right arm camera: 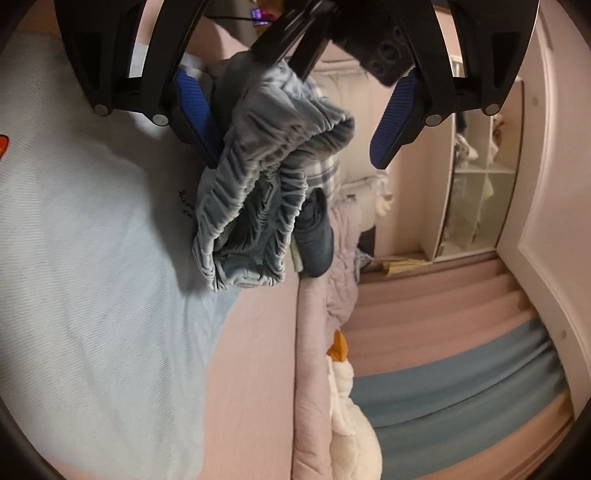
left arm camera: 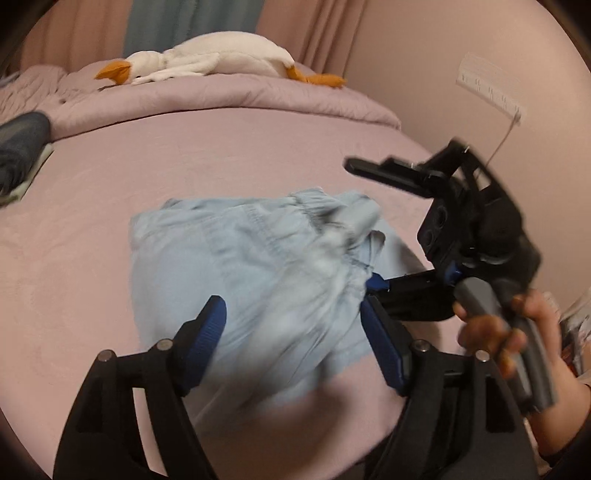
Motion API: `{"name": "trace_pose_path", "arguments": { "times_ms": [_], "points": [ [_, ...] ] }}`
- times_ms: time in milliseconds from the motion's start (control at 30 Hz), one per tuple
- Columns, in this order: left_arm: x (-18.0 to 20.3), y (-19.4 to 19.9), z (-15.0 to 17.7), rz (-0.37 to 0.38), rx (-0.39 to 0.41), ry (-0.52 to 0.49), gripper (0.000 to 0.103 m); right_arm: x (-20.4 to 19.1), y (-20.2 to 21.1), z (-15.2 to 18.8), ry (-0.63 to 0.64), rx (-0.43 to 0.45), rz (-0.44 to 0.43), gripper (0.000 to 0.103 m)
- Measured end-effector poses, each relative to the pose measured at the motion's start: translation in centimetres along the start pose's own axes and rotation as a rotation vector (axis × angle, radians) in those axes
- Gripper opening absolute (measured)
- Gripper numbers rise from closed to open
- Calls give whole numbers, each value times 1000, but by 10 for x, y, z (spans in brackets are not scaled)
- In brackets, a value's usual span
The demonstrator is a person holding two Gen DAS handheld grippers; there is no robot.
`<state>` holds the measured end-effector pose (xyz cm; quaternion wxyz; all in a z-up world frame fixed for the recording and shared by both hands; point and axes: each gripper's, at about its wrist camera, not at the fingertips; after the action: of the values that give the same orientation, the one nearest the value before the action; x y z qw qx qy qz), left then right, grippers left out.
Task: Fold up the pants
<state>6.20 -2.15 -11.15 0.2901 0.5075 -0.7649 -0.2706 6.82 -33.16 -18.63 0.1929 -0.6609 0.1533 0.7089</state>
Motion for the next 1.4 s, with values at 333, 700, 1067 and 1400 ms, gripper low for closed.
{"name": "trace_pose_path", "arguments": {
  "times_ms": [333, 700, 1067, 1400],
  "points": [
    [-91, 38, 50, -125, -29, 298, 76, -25, -26, 0, 204, -63, 375, 54],
    [-99, 42, 57, -116, -29, 349, 76, -97, 1, -5, 570, 4, 504, 36],
    [-87, 21, 41, -98, -62, 295, 76, -64, 68, -25, 502, 125, 617, 36],
    [-59, 0, 6, -71, -78, 193, 76, -37, 99, -46, 358, 159, 615, 63]
  ]
}}
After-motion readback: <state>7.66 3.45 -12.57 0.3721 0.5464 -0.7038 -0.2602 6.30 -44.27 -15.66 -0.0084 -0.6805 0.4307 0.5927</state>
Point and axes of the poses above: each gripper's, at about its wrist camera, not at the fingertips, and y roughly against the way its jaws point, x to its right, z to its underside, and after that the axes turned 8 degrees about -z, right-handed
